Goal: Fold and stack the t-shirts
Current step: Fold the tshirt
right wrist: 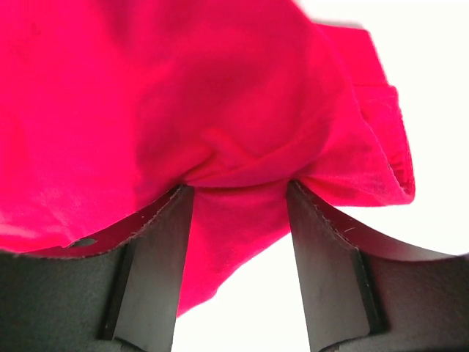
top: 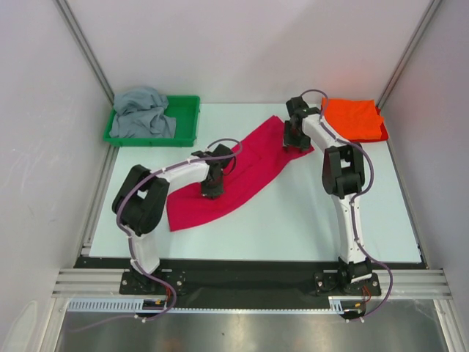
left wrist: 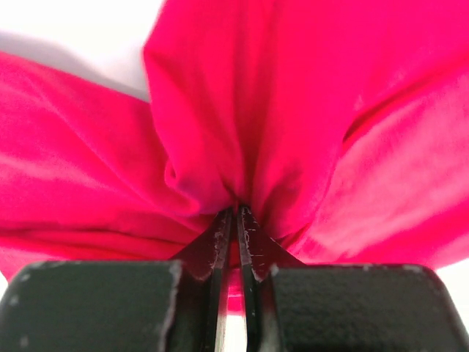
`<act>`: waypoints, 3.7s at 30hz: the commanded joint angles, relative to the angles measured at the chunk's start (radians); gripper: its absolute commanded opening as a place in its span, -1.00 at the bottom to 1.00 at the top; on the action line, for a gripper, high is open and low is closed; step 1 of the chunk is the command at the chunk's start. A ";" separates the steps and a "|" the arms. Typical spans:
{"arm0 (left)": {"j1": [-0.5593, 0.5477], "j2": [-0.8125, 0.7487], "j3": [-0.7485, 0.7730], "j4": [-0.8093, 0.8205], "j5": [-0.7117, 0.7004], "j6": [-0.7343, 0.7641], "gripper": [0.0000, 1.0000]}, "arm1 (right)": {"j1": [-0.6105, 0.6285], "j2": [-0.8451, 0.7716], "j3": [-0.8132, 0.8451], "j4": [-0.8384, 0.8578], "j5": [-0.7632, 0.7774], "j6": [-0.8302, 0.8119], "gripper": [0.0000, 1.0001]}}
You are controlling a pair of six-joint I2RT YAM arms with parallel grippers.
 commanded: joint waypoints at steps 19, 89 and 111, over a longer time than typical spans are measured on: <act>-0.072 -0.344 0.102 0.181 -0.029 0.078 -0.26 | 0.001 -0.250 0.160 -0.247 -0.053 -0.006 0.63; 0.214 0.568 0.944 0.481 0.523 0.051 -0.42 | 0.182 -0.385 -0.563 0.164 -0.391 -0.128 -0.77; 0.134 -0.689 -0.309 0.078 0.198 0.108 -0.99 | 0.798 -0.641 -0.759 0.176 -0.225 0.286 -0.84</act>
